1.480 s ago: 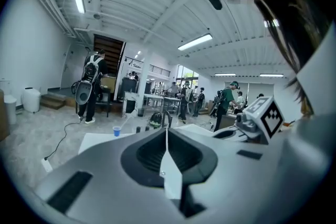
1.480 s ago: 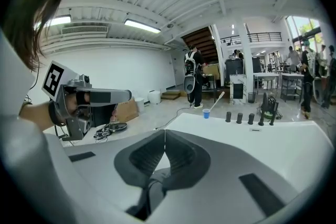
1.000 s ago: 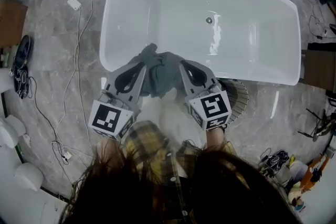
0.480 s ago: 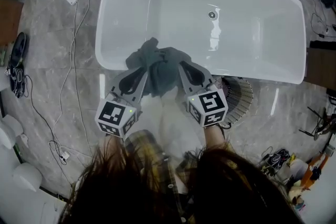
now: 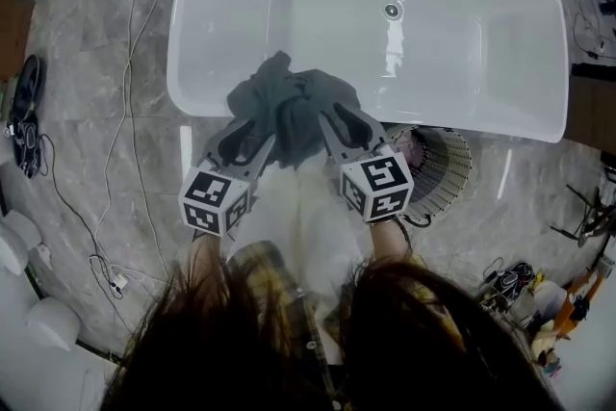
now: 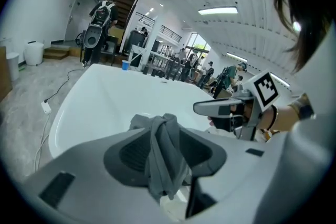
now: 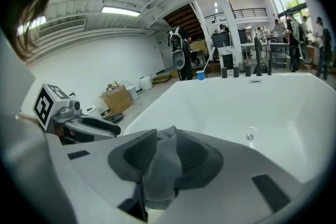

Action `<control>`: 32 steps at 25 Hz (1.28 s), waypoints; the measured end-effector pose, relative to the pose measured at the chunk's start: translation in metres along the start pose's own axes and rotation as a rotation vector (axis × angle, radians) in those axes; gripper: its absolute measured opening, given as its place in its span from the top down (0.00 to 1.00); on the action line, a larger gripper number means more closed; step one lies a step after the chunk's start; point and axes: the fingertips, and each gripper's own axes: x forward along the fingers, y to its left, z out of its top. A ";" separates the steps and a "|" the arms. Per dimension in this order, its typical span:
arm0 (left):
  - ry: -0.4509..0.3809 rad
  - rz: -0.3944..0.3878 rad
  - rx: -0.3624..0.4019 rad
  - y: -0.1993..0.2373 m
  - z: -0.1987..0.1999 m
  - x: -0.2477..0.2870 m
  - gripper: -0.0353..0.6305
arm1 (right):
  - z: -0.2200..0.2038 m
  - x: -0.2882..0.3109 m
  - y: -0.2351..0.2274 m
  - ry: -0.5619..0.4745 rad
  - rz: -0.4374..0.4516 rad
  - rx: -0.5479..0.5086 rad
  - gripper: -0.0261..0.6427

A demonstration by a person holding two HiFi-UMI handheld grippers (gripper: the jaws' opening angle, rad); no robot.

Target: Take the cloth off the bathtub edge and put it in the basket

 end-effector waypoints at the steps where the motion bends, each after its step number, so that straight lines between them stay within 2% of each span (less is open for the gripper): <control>1: 0.010 0.001 -0.002 0.003 -0.005 0.003 0.72 | -0.005 0.002 -0.001 0.007 -0.001 0.004 0.79; 4: 0.045 0.007 -0.008 0.013 -0.022 0.011 0.65 | -0.018 0.010 -0.005 0.025 -0.006 0.018 0.70; 8: 0.119 0.007 -0.015 0.026 -0.047 0.026 0.54 | -0.035 0.019 -0.016 0.058 -0.017 0.055 0.53; 12: 0.193 -0.007 -0.011 0.034 -0.069 0.041 0.45 | -0.054 0.030 -0.026 0.105 -0.021 0.089 0.43; 18: 0.235 0.037 -0.003 0.054 -0.078 0.056 0.38 | -0.073 0.047 -0.037 0.169 -0.026 0.119 0.39; 24: 0.304 0.022 0.014 0.057 -0.095 0.075 0.38 | -0.093 0.061 -0.043 0.238 -0.024 0.138 0.39; 32: 0.320 0.039 0.037 0.060 -0.097 0.085 0.38 | -0.105 0.074 -0.048 0.256 -0.039 0.184 0.39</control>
